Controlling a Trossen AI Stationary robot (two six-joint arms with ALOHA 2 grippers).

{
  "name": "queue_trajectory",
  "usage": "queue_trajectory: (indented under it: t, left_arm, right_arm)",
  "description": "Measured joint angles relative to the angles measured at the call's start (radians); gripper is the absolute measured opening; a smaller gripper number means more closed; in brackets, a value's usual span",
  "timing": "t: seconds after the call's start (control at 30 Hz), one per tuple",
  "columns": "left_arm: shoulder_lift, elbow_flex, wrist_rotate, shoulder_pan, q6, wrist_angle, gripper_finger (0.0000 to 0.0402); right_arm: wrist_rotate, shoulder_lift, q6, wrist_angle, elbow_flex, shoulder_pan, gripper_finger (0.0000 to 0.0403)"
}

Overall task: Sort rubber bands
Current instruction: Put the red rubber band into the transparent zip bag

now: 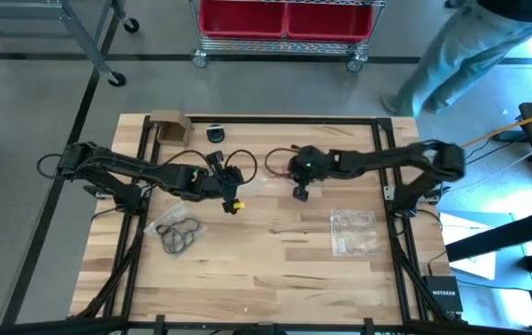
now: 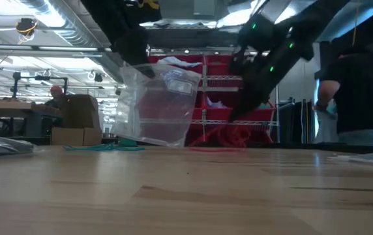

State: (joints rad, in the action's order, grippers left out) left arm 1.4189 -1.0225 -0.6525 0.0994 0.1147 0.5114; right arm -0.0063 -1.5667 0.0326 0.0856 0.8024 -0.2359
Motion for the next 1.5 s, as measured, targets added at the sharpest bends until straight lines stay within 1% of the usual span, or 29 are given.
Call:
queue_trajectory:
  t: [0.1, 0.2, 0.3, 0.43, 0.57, 0.67, 0.73, 0.83, 0.93, 1.0, 1.13, 1.23, 1.3, 1.4, 1.5]
  left_arm:
    - [0.000, 0.000, 0.000, 0.000, 0.017, -0.003, 0.0000]
    - [0.000, 0.000, 0.004, 0.000, 0.047, -0.004, 0.0000]
    - [0.000, 0.000, 0.005, 0.000, 0.084, -0.006, 0.0000]
    - [0.000, 0.000, 0.005, 0.000, 0.085, -0.009, 0.0000]
    - [0.000, 0.000, 0.005, 0.000, 0.083, -0.039, 0.0000]
    - [0.000, 0.000, 0.006, 0.000, 0.070, -0.074, 0.0000]
    - [0.000, 0.000, 0.006, 0.000, 0.067, -0.081, 0.0000]
    - [0.000, 0.000, 0.006, 0.000, 0.057, -0.069, 0.0000]
    - [0.000, 0.001, 0.005, 0.000, 0.053, -0.056, 0.0000]
    - [0.000, 0.001, 0.006, 0.000, 0.055, -0.045, 0.0000]
    - [0.000, 0.001, 0.006, 0.000, 0.058, -0.049, 0.0000]
    - [0.000, 0.001, 0.005, 0.000, 0.057, -0.049, 0.0000]
    - [0.000, 0.001, 0.005, 0.000, 0.057, -0.049, 0.0000]
    - [0.000, 0.001, 0.006, 0.000, 0.057, -0.048, 0.0000]
    - [0.000, 0.001, 0.005, 0.000, 0.056, -0.047, 0.0000]
  right_arm:
    - [-0.001, 0.107, -0.033, 0.075, -0.001, 0.001, 0.0002]
    - [-0.005, 0.217, -0.052, 0.100, 0.001, 0.018, 0.0001]
    - [-0.007, 0.300, -0.054, 0.096, 0.001, 0.052, 0.0001]
    - [-0.013, 0.377, -0.054, 0.021, 0.001, 0.101, 0.0000]
    - [-0.013, 0.383, -0.054, -0.138, 0.002, 0.140, 0.0000]
    - [-0.013, 0.355, -0.052, -0.268, 0.003, 0.157, 0.0000]
    - [-0.013, 0.327, -0.049, -0.301, 0.003, 0.162, 0.0000]
    - [-0.013, 0.287, -0.063, -0.282, 0.003, 0.164, 0.0001]
    - [0.013, 0.248, -0.105, -0.182, 0.002, 0.163, 0.0004]
    - [0.050, 0.233, -0.135, -0.090, 0.002, 0.156, 0.0019]
    - [0.114, 0.187, -0.154, 0.039, 0.002, 0.154, 0.0078]
    - [0.115, 0.121, -0.131, 0.064, 0.002, 0.155, 0.0121]
    - [0.112, 0.068, -0.100, 0.074, 0.002, 0.154, 0.0143]
    - [0.102, -0.020, -0.093, 0.056, 0.002, 0.140, 0.0158]
    - [0.084, -0.102, -0.125, 0.007, 0.002, 0.119, 0.0161]
